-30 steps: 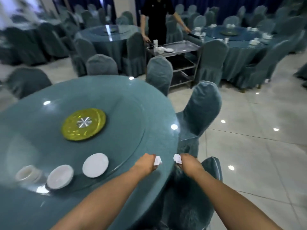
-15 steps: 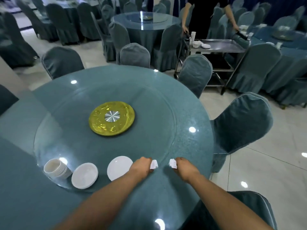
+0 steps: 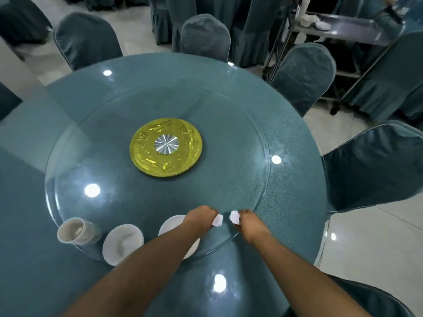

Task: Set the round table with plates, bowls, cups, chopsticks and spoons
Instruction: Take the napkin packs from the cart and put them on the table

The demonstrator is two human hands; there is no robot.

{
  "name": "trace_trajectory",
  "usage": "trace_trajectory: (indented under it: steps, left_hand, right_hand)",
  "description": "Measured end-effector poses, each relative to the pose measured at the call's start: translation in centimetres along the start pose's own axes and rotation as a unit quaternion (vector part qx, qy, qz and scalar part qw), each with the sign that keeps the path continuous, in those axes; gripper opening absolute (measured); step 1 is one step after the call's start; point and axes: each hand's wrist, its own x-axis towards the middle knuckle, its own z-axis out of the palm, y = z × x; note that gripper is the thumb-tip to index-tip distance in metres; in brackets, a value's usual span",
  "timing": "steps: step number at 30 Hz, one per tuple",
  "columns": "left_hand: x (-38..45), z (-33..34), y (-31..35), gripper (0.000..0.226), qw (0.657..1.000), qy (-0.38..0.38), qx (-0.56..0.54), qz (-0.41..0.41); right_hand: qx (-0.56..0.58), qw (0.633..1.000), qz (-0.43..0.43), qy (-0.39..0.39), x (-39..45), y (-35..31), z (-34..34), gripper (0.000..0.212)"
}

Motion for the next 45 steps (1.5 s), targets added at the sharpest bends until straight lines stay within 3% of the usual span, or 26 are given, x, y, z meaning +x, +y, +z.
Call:
trace_trajectory:
  steps: [8,15,24,35,39,45]
  left_hand:
    - [3.6,0.3,-1.1,0.03,0.999,-0.001,0.035,-0.005]
    - [5.4,0.6,-3.4,0.043,0.998,-0.022,0.059,-0.008]
    - [5.6,1.6,-3.6,0.038,0.999,-0.001,0.043,-0.025]
    - [4.6,0.9,-3.5,0.088,0.998,0.015,-0.018,-0.05]
    - [3.3,-0.6,-2.8,0.085,0.997,0.008,-0.028,-0.067]
    - [1.0,-1.9,0.5,0.067,0.996,0.064,-0.03,-0.056]
  right_hand:
    - [-0.078,0.996,-0.049,0.003,4.4,0.6,0.5,0.047]
    - [-0.08,0.996,-0.039,0.015,8.4,-0.9,0.4,0.039]
    - [-0.079,0.995,-0.053,0.013,9.0,-2.5,1.2,0.035]
    - [-0.103,0.993,-0.059,0.014,7.0,-0.8,-0.1,0.075]
    - [-0.08,0.996,-0.041,0.024,5.2,-0.4,-1.4,0.065]
    - [-0.072,0.996,-0.014,0.058,1.3,1.2,-2.4,0.048]
